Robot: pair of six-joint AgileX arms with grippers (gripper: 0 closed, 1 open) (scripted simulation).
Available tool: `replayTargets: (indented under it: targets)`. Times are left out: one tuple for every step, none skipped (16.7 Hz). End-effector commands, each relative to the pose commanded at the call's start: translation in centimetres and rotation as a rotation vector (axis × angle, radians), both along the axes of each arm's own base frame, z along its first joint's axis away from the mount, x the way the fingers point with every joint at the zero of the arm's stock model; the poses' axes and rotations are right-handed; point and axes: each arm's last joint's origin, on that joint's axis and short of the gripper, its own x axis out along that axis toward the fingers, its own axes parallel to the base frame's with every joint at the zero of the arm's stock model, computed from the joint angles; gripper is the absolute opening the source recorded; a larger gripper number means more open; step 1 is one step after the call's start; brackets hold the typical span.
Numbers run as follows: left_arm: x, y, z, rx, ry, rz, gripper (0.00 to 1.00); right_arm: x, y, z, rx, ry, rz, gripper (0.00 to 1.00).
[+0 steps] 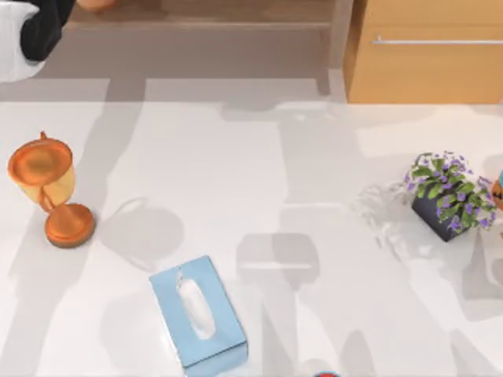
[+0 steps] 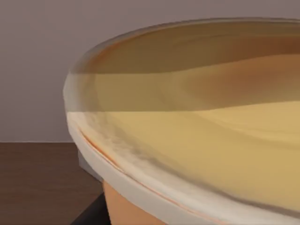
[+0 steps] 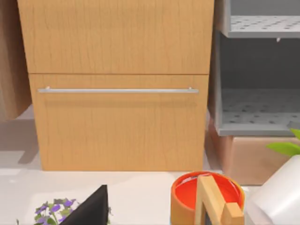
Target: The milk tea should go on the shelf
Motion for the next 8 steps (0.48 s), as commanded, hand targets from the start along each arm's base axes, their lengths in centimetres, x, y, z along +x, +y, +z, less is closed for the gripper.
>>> replayTargets:
  targets:
    - [0.00, 0.00, 0.00, 0.000, 0.000, 0.000, 0.00, 0.00, 0.00, 0.00, 0.000, 0.000, 0.000, 1.00]
    - [0.00, 0.00, 0.00, 0.000, 0.000, 0.000, 0.00, 0.00, 0.00, 0.00, 0.000, 0.000, 0.000, 1.00]
    - [0.00, 0.00, 0.00, 0.000, 0.000, 0.000, 0.08, 0.00, 0.00, 0.00, 0.000, 0.000, 0.000, 1.00]
    - [0.00, 0.00, 0.00, 0.000, 0.000, 0.000, 0.15, 0.00, 0.00, 0.00, 0.000, 0.000, 0.000, 1.00]
    - [0.00, 0.00, 0.00, 0.000, 0.000, 0.000, 0.23, 0.00, 0.00, 0.00, 0.000, 0.000, 0.000, 1.00]
    - [0.00, 0.00, 0.00, 0.000, 0.000, 0.000, 0.30, 0.00, 0.00, 0.00, 0.000, 0.000, 0.000, 1.00]
    - [0.00, 0.00, 0.00, 0.000, 0.000, 0.000, 0.38, 0.00, 0.00, 0.00, 0.000, 0.000, 0.000, 1.00]
    - [0.00, 0.00, 0.00, 0.000, 0.000, 0.000, 0.45, 0.00, 0.00, 0.00, 0.000, 0.000, 0.000, 1.00]
